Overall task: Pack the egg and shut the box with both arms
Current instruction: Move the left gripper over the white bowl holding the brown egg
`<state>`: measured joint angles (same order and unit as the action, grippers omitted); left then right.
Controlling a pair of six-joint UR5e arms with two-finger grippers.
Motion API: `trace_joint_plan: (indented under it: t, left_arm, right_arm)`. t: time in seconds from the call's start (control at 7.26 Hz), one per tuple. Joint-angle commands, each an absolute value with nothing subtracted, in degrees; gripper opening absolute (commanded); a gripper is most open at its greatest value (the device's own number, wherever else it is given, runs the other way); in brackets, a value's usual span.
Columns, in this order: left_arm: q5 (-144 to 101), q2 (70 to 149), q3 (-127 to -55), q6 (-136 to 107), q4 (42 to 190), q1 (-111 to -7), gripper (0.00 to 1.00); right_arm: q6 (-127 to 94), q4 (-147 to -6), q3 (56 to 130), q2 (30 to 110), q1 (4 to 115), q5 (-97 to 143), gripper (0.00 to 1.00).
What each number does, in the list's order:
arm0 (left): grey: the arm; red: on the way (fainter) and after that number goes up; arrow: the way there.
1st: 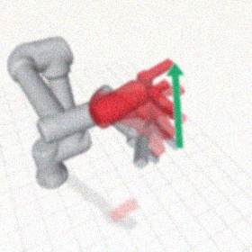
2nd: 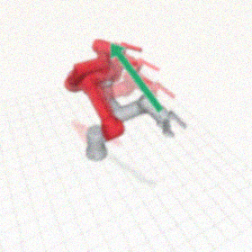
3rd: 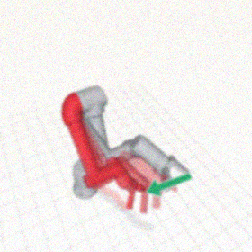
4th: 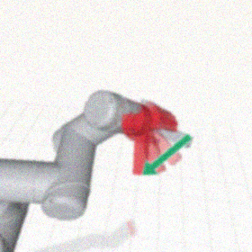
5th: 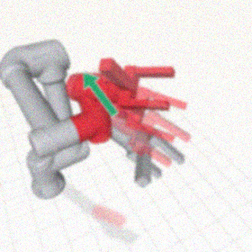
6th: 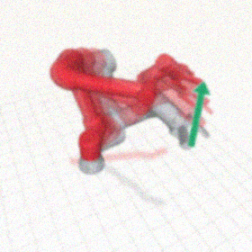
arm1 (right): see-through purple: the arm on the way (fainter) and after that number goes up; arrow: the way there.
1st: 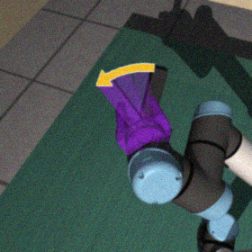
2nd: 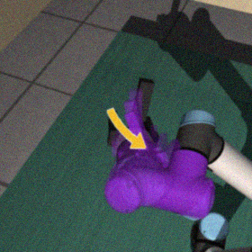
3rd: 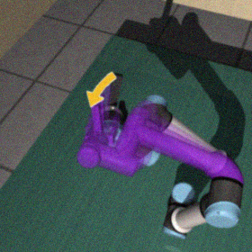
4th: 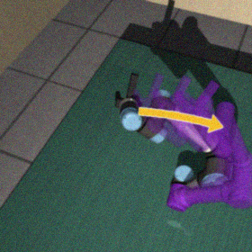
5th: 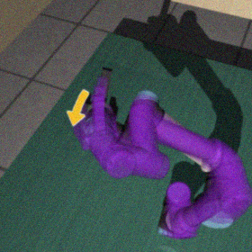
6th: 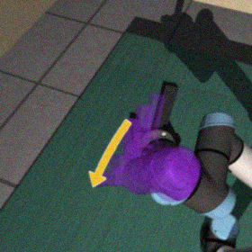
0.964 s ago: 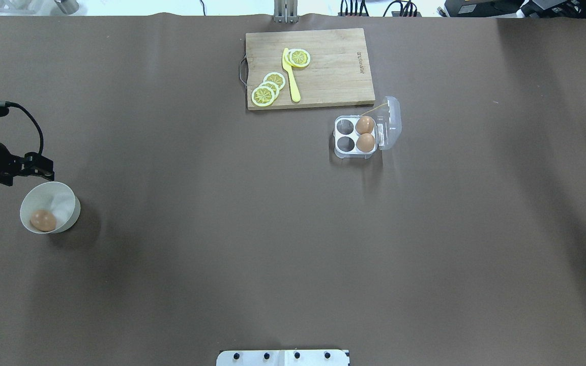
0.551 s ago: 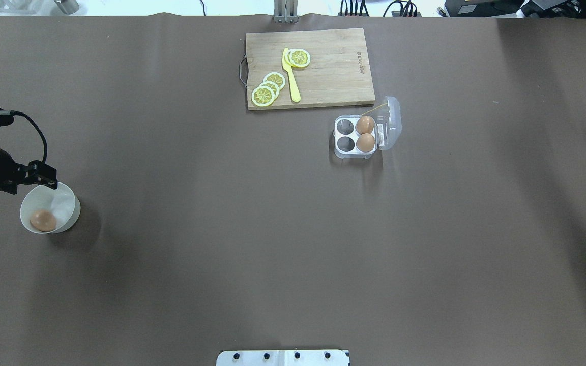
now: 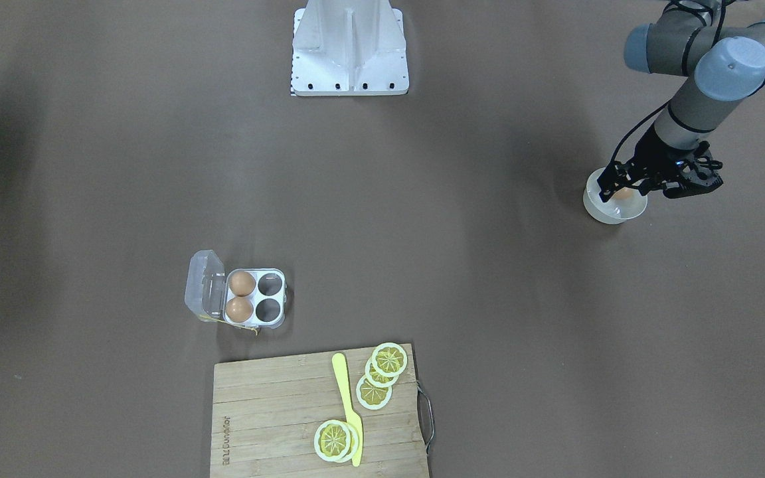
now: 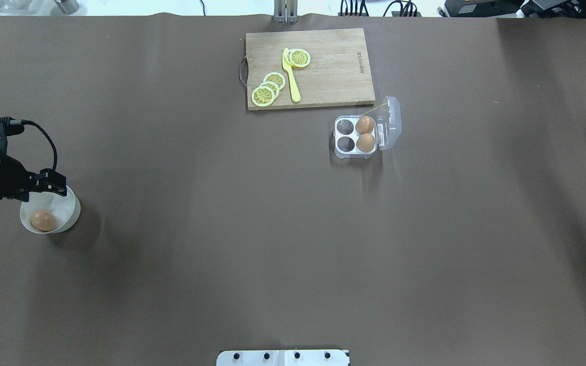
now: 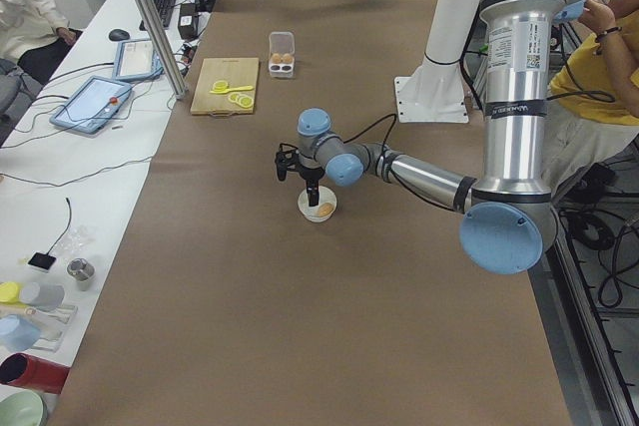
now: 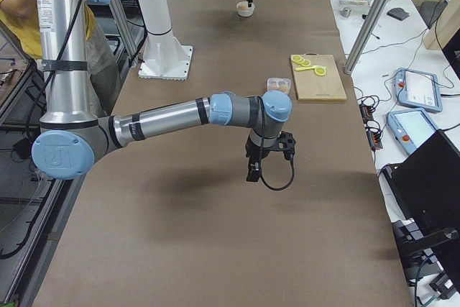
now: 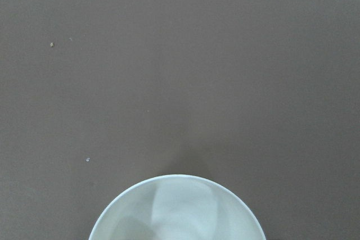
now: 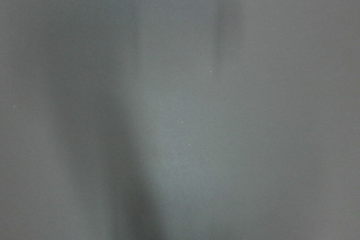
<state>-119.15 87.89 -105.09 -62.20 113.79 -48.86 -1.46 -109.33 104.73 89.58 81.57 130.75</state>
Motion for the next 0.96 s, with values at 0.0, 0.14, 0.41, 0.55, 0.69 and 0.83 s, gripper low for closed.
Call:
trace_joint_plan:
  t: [0.0,0.14,0.41,0.55,0.69,0.83]
  left_arm:
    - [-119.0,86.8,-105.3,-64.7,113.9,-48.8,0.86]
    - [-118.6,86.7,-105.5,-66.5,113.9,-48.8,0.86]
    - [-117.4,86.7,-105.6,-71.0,113.9,-48.8,0.85]
    - [-117.1,86.8,-105.7,-72.7,113.9,-48.7,0.85]
    - [-116.7,87.1,-105.7,-74.1,113.9,-48.5,0.85]
    - [-116.7,87.4,-105.8,-75.7,113.9,-48.3,0.85]
  right_arm:
    - [-1.5,-109.3,104.8,89.6,81.6,130.8,1.0]
    - [-1.4,-109.3,104.8,89.6,81.6,130.8,1.0]
    - [-1.5,-109.4,105.0,89.5,81.7,130.9,1.0]
    - [-1.5,-109.4,105.0,89.6,81.7,130.8,1.0]
    - [-1.5,-109.3,105.0,89.6,81.7,130.8,1.0]
    - [-1.4,-109.3,104.9,89.6,81.7,130.7,1.0]
